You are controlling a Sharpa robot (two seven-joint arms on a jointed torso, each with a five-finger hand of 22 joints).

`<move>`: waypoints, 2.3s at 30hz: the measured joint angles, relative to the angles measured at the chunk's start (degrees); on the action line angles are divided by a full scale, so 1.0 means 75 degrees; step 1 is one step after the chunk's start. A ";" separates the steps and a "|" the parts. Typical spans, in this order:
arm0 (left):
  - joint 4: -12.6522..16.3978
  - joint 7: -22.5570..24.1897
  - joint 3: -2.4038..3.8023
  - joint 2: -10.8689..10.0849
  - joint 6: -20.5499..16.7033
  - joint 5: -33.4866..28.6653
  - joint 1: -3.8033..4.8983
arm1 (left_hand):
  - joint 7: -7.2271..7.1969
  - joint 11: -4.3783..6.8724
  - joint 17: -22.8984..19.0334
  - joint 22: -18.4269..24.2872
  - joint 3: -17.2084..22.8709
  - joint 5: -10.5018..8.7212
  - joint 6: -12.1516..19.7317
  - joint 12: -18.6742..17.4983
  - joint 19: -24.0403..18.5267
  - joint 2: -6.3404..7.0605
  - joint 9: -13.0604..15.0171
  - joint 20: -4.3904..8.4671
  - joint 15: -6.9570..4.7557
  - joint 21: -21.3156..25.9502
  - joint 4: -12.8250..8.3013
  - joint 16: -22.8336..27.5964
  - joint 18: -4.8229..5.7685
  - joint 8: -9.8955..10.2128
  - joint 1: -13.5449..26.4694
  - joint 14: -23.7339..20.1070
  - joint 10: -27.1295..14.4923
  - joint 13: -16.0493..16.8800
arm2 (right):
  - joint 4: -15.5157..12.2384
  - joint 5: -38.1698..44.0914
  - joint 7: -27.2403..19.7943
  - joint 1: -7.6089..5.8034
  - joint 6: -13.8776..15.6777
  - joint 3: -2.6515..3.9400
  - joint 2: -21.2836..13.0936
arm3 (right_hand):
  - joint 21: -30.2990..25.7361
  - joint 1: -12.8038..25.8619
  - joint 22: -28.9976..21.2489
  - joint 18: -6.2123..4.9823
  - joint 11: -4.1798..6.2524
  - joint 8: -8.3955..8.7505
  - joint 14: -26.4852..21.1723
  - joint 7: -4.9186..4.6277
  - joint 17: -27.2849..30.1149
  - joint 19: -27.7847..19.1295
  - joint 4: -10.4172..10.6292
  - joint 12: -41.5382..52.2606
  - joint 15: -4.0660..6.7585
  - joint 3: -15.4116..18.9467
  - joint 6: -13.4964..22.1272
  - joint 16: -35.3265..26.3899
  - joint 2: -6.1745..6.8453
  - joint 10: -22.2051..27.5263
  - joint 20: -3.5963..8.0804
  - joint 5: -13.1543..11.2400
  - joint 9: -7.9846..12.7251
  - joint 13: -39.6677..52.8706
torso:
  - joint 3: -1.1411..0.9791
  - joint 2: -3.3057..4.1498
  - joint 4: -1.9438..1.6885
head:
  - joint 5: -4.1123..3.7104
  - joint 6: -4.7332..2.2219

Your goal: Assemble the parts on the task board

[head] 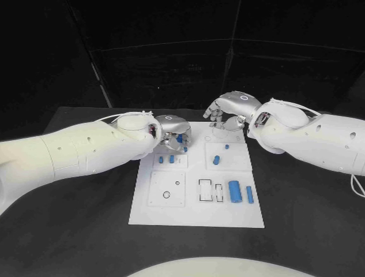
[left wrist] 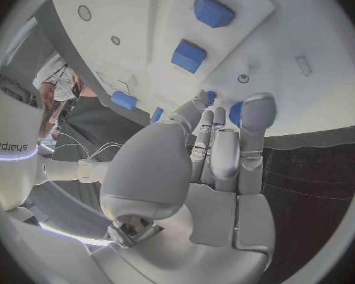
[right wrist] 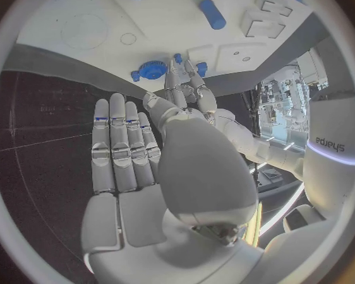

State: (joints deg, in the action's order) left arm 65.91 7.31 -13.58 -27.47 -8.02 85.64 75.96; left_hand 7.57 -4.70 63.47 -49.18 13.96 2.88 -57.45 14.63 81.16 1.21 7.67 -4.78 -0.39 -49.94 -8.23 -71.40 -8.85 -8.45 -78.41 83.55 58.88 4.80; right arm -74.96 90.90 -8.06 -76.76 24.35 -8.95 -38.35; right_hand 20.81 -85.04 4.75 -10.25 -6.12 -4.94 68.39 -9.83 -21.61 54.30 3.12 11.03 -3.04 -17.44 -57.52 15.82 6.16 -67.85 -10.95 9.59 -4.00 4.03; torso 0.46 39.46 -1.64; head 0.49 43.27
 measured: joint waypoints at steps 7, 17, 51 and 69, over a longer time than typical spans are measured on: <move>0.0003 0.0000 0.0000 0.0017 0.0022 0.0004 -0.0013 | 0.0027 0.0001 -0.0001 -0.0067 0.0051 0.0000 -0.0026 0.0000 0.0020 0.0002 -0.0022 -0.0020 0.0000 -0.0036 -0.0007 -0.0036 0.0000 0.0000 0.0001 0.0000 0.0054 -0.0035 | -0.0023 0.0926 -0.0064 0.0027 0.0336 0.0000 0.0011 | 0.0000 -0.0071 0.0017 0.0000 0.0015 0.0015 0.0026 0.0027 0.0076 -0.0029 0.0034 -0.0036 0.0026 -0.0242 -0.0027 -0.0120 0.0072 0.0016 -0.0029 -0.0065 0.0007 -0.0031 | 0.0001 -0.0001 0.0000 | -0.0025 -0.0010; -0.0081 -0.0003 0.0001 0.0091 0.0071 0.0006 -0.0023 | 0.0004 -0.0001 0.0027 -0.0166 0.0159 0.0000 -0.0057 -0.0041 0.0049 0.0002 -0.0060 -0.0004 -0.0027 -0.0150 -0.0024 -0.0067 0.0000 0.0031 0.0001 0.0026 0.0136 -0.0080 | 0.0017 0.1451 -0.0177 0.0041 0.0654 0.0002 -0.0007 | 0.0000 -0.0049 0.0024 0.0000 0.0027 0.0040 0.0026 0.0054 0.0124 -0.0057 0.0116 -0.0069 0.0025 -0.0408 -0.0054 -0.0212 0.0214 0.0028 -0.0057 -0.0105 0.0007 -0.0039 | 0.0003 -0.0004 -0.0007 | -0.0030 -0.0027; -0.0548 -0.0033 0.0042 0.0387 0.0364 0.0023 -0.0073 | 0.0000 0.0028 -0.0016 -0.0288 0.0354 0.0000 -0.0107 -0.0193 0.0049 0.0090 -0.0161 -0.0004 -0.0027 -0.0237 -0.0062 -0.0096 0.0119 0.0175 0.0154 0.0026 0.0272 -0.0137 | -0.0002 0.1391 -0.0240 0.0043 0.0833 0.0003 -0.0022 | 0.0000 0.0062 0.0029 0.0000 0.0026 0.0068 0.0054 0.0029 0.0169 -0.0085 0.0253 -0.0097 0.0053 -0.0584 -0.0079 -0.0317 0.0325 0.0027 -0.0085 -0.0105 0.0012 -0.0043 | 0.0007 0.0002 -0.0001 | -0.0023 0.0031; -0.0506 -0.0037 0.0043 0.0390 0.0384 0.0023 -0.0081 | -0.0001 0.0028 -0.0077 -0.0301 0.0376 0.0000 0.0005 -0.0324 0.0049 0.0254 -0.0251 -0.0004 -0.0027 -0.0237 -0.0040 -0.0095 0.0118 0.0319 0.0318 0.0026 0.0272 -0.0160 | 0.0032 0.1213 -0.0241 0.0043 0.0832 0.0003 -0.0025 | 0.0000 0.0059 0.0028 0.0000 0.0025 0.0099 0.0083 0.0028 0.0187 -0.0085 0.0306 -0.0126 0.0024 -0.0637 -0.0079 -0.0317 0.0405 0.0027 -0.0084 -0.0104 0.0011 -0.0042 | 0.0006 -0.0001 -0.0002 | -0.0026 0.0037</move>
State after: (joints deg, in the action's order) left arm 62.12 7.03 -13.26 -24.54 -5.14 85.80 75.35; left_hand 7.56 -4.50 62.89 -51.44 16.78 2.88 -57.41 12.20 81.52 3.11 5.79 -4.81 -0.59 -51.72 -8.53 -72.11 -7.97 -6.06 -76.03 83.74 60.92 3.60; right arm -74.72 100.00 -9.86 -76.43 30.59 -8.93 -38.53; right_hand 20.81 -84.60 4.96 -10.25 -5.93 -4.20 69.01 -9.62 -20.20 53.67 5.42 10.09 -2.86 -22.22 -58.11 13.44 9.19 -67.65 -11.58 8.81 -3.91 3.72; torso 0.51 39.45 -1.66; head 0.30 43.55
